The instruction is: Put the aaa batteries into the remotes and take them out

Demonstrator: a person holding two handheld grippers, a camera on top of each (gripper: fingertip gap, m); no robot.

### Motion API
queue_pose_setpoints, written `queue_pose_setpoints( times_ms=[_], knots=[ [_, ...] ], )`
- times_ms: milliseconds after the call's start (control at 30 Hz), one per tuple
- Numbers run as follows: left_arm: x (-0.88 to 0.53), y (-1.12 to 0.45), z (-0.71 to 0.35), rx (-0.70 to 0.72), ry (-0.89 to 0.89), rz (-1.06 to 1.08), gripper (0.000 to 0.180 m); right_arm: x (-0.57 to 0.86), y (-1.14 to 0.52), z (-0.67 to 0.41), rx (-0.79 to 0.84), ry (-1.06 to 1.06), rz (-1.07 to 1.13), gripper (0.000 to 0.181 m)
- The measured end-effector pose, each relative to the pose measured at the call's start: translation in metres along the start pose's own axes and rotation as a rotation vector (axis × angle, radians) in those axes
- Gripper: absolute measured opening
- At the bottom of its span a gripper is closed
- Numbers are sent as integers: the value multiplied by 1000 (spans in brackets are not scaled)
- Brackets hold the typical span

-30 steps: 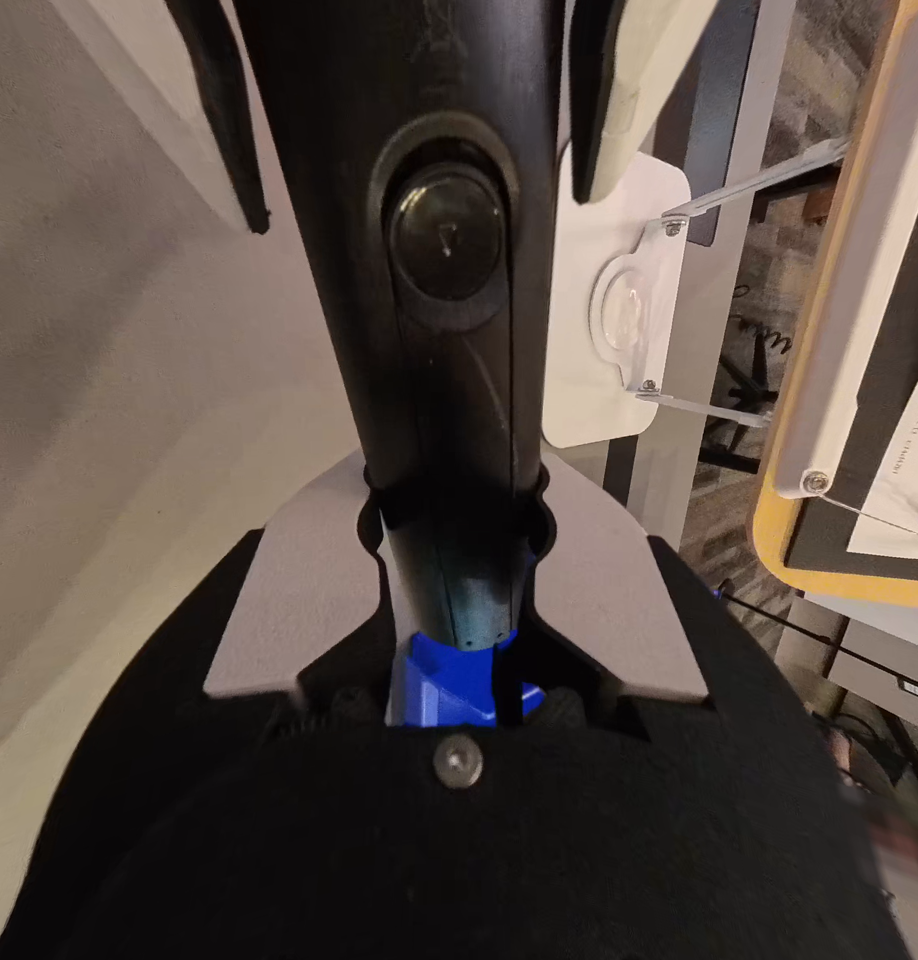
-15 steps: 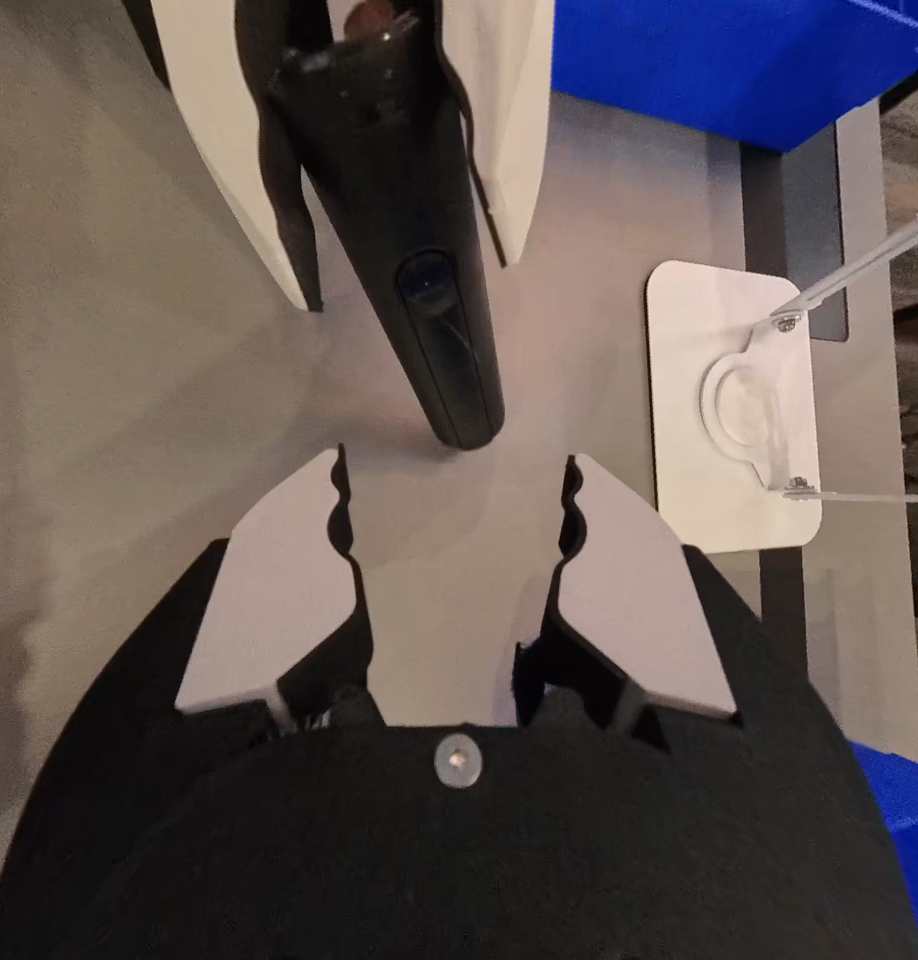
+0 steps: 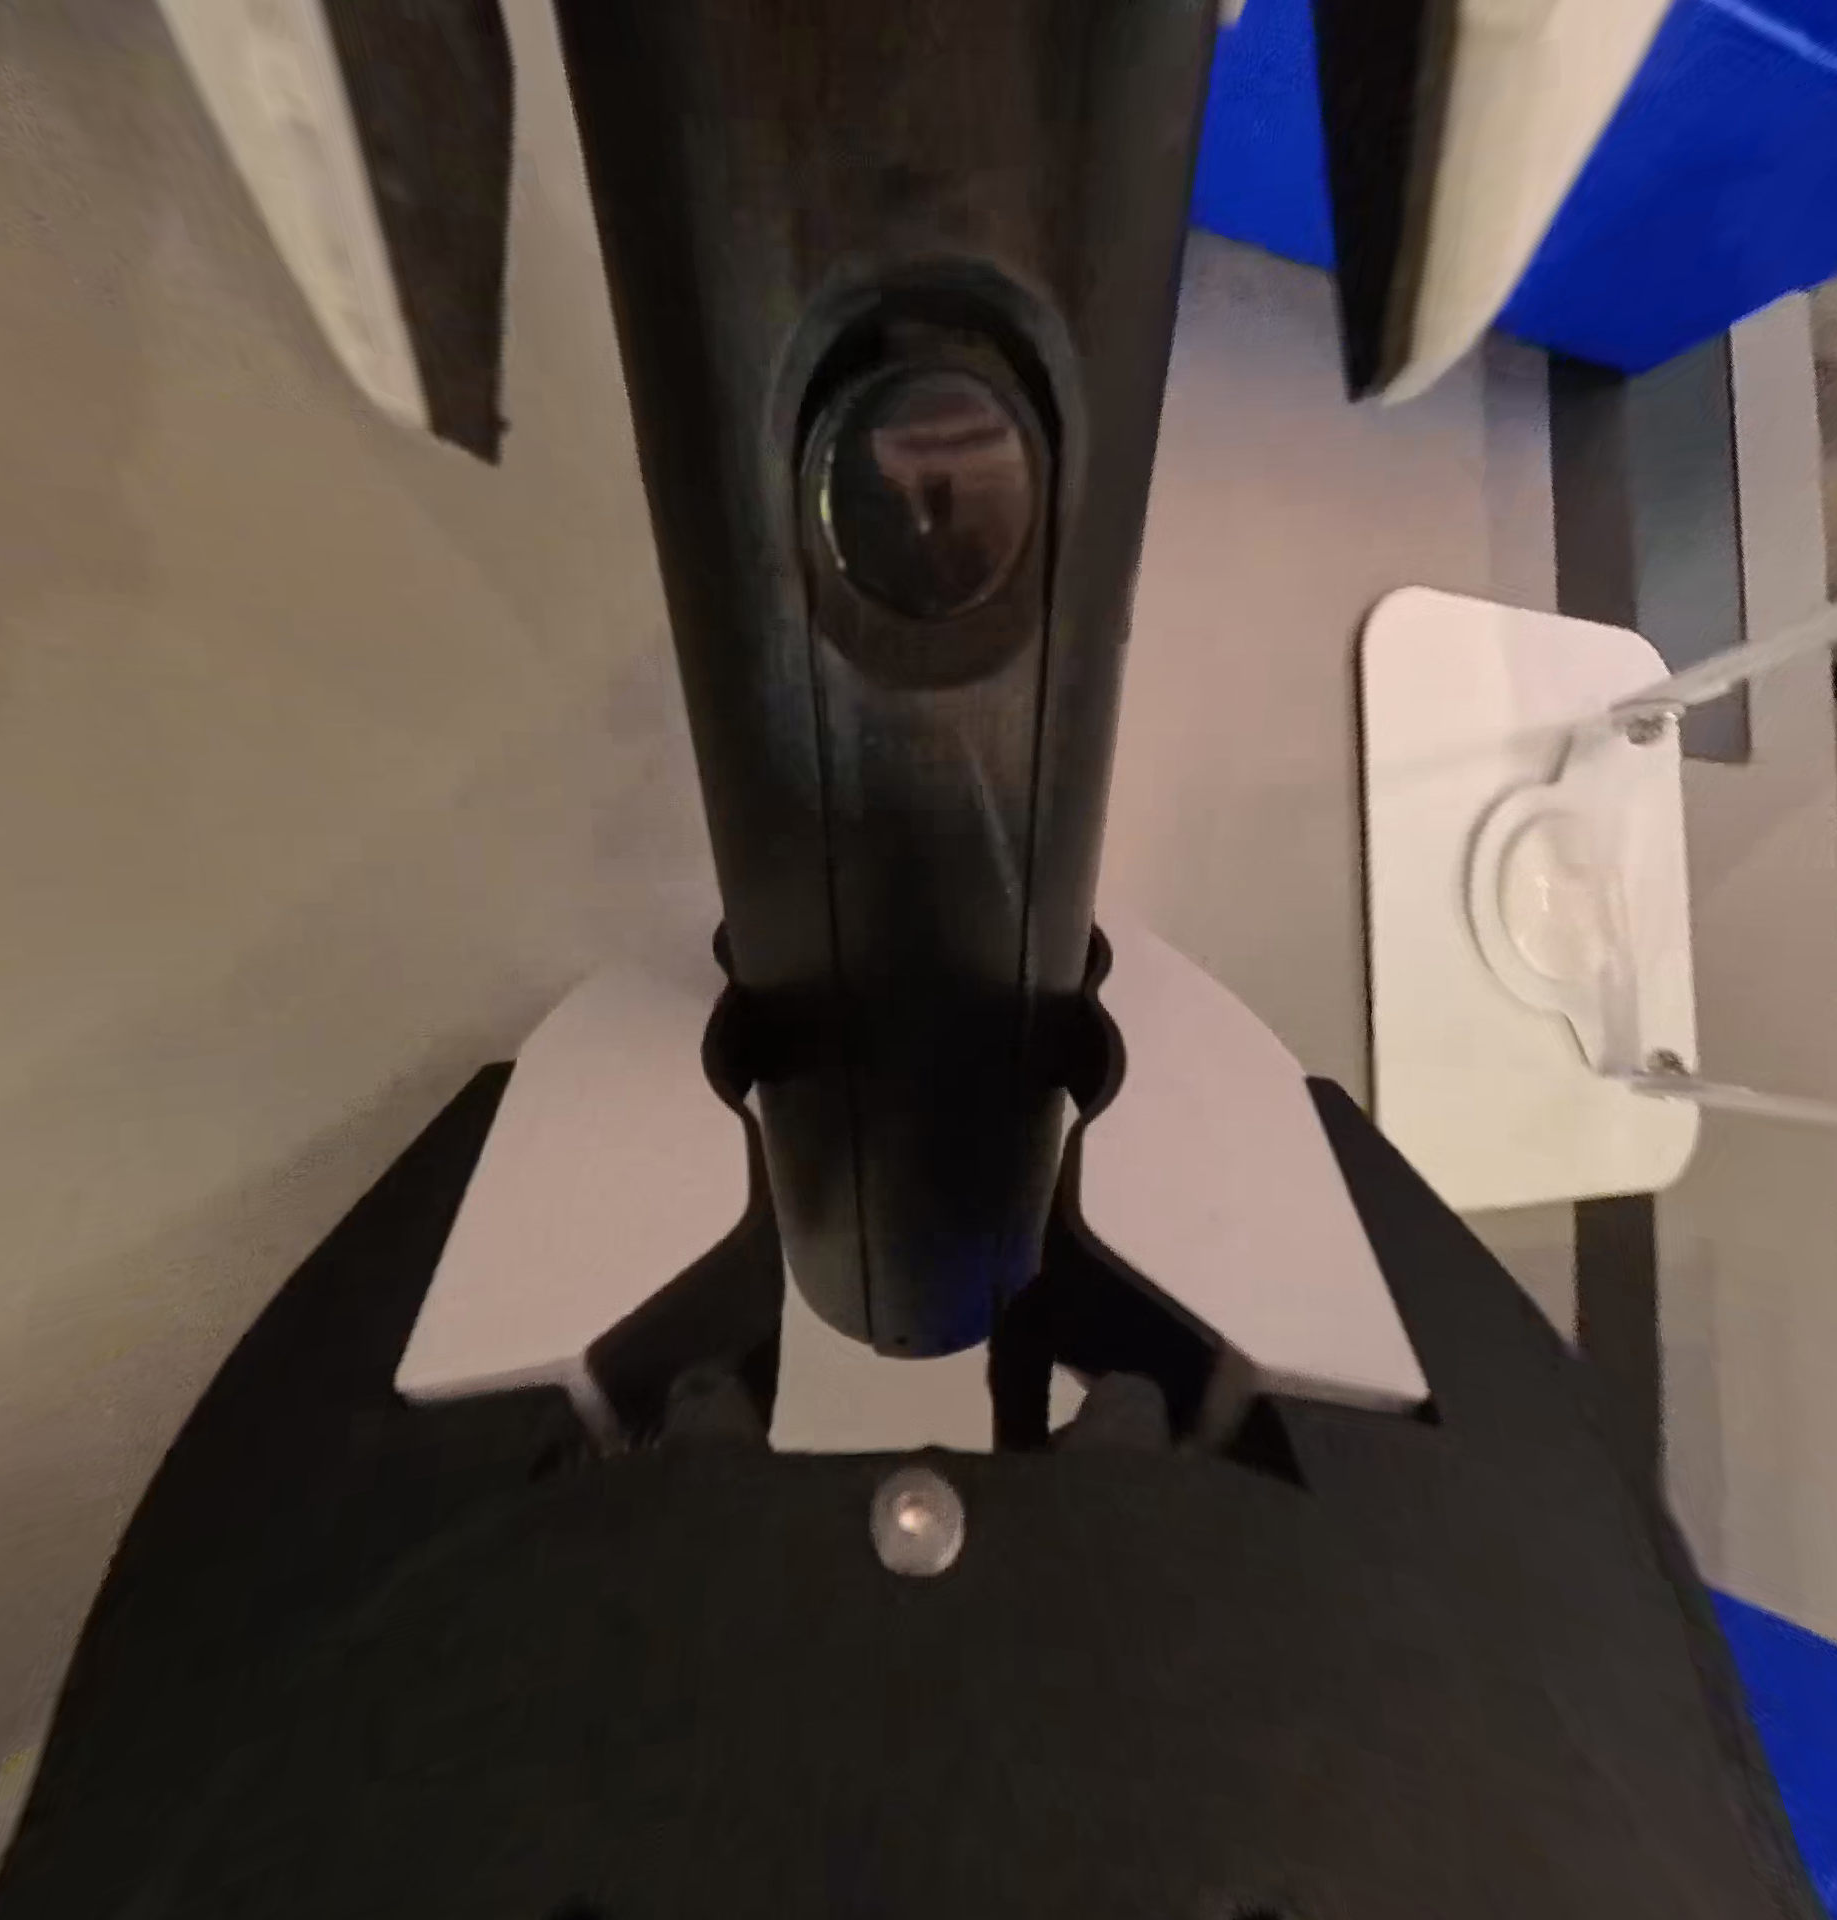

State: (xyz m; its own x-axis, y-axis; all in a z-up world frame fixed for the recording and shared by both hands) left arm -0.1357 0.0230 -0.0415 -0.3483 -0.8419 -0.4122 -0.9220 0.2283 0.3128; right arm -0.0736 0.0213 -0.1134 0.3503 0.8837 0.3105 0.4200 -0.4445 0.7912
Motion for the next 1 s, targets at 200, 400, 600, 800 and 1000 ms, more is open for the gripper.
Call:
queue_pose_setpoints(
  times_ms=[200, 400, 600, 800, 1000],
  knots=[
    [-14, 5, 13, -332, -2, -61, 78, 34, 28, 27, -459, 156, 291, 58],
    [-16, -8, 48, -697, -92, -112, 87, 35, 37, 18, -618, 209, 422, 59],
    [-15, -15, 55, -710, -107, -100, 60, 34, 40, 20, -641, 187, 462, 58],
    [-17, -16, 53, -620, -134, -104, 59, 32, 40, 15, -514, 213, 434, 59],
    [-20, -18, 65, -600, -211, -160, 56, 20, 45, 4, -110, 21, 142, 82]
  ],
)
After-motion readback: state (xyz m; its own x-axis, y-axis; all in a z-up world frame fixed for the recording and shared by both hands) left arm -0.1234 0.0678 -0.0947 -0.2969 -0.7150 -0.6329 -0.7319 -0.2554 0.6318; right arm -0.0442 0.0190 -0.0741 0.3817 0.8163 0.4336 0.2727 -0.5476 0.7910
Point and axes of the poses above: each gripper's, where its closed fingertips meet, y back along the fingers, z out of its underside, x = y × z across the jaws, the point moved 3 cm from there along y, back along the fingers, and after that the axes turned 3 degrees about -x, right-handed, at the moved point
